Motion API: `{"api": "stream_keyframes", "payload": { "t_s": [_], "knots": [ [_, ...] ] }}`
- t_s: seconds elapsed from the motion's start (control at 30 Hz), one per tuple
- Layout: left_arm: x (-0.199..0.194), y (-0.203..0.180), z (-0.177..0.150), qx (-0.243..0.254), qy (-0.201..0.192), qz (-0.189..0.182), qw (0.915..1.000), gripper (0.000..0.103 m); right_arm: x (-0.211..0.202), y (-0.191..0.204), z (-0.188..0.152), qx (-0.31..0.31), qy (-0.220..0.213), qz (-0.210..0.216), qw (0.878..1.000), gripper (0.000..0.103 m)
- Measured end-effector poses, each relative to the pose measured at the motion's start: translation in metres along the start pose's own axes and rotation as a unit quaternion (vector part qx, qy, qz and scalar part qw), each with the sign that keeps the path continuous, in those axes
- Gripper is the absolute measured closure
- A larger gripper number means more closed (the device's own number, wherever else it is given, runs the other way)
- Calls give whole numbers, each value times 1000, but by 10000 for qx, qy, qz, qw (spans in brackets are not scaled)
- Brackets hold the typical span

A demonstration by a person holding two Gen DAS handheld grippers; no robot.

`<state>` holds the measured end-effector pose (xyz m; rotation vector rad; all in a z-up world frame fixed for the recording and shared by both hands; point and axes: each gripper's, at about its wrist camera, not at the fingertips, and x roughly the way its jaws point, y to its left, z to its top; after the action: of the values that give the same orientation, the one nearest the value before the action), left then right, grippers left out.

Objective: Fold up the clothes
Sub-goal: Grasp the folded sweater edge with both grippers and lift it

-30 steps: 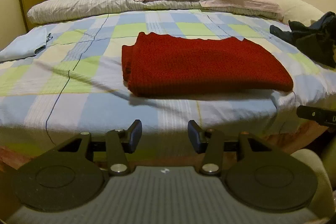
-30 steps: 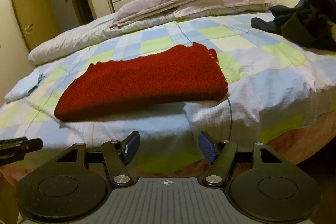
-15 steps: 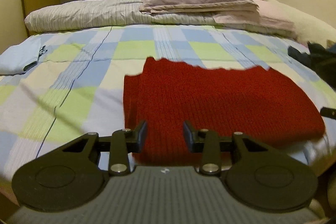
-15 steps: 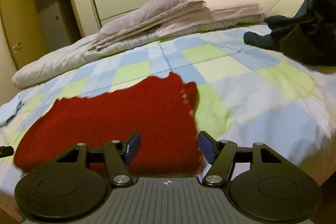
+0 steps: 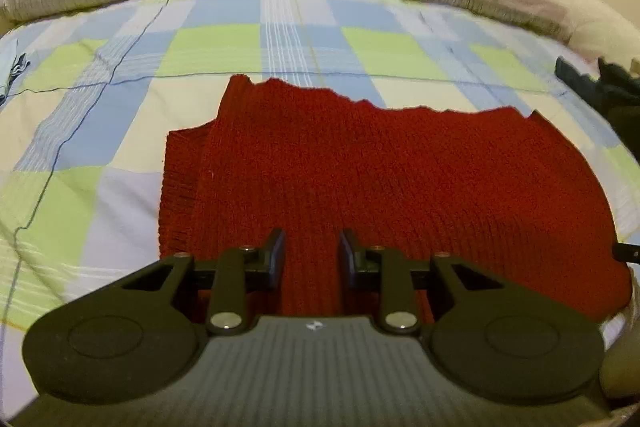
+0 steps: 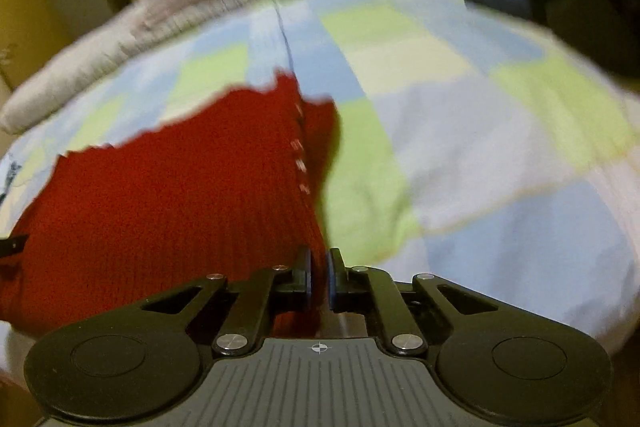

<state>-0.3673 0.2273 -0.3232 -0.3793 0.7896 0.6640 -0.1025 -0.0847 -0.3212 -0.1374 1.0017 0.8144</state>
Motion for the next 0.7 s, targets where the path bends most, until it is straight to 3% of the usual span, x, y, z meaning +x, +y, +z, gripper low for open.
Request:
{"api": "stream_keyframes", "payload": {
  "t_s": [0.07,0.1,0.13,0.17,0.2,0.37,0.4,0.43,0.57,0.63,0.7],
  "knots": [
    [1,0,10,-57,247,4,9997,79,-7,15,20,-232,274,-89,9993,96],
    [2,-1,15,-86,371,6,9993,79,-10,21,30,-305,217,-109,9992,80],
    [2,0,19,-131,472,0,9988,79,-13,27,40,-378,159,-130,9991,55],
    [1,3,24,-217,497,-24,9985,79,-15,33,50,-450,101,-151,9988,48],
    [2,7,26,-286,509,-25,9983,79,-17,38,59,-512,51,-175,9985,48],
    [12,25,31,-686,747,-36,9948,79,36,46,81,-455,108,-367,9982,51],
    [15,29,31,-751,801,-53,9939,79,42,46,81,-441,132,-424,9980,86],
    [16,33,31,-784,859,-80,9932,79,49,46,82,-427,155,-481,9978,98],
    [16,42,37,-957,940,-125,9909,79,47,27,80,-35,122,-924,9956,98],
    [14,45,41,-1066,949,-95,9897,79,54,11,78,428,525,-986,9928,98],
    [12,48,45,-1174,958,-65,9884,79,56,12,84,381,883,-1047,9898,98]
  ]
}}
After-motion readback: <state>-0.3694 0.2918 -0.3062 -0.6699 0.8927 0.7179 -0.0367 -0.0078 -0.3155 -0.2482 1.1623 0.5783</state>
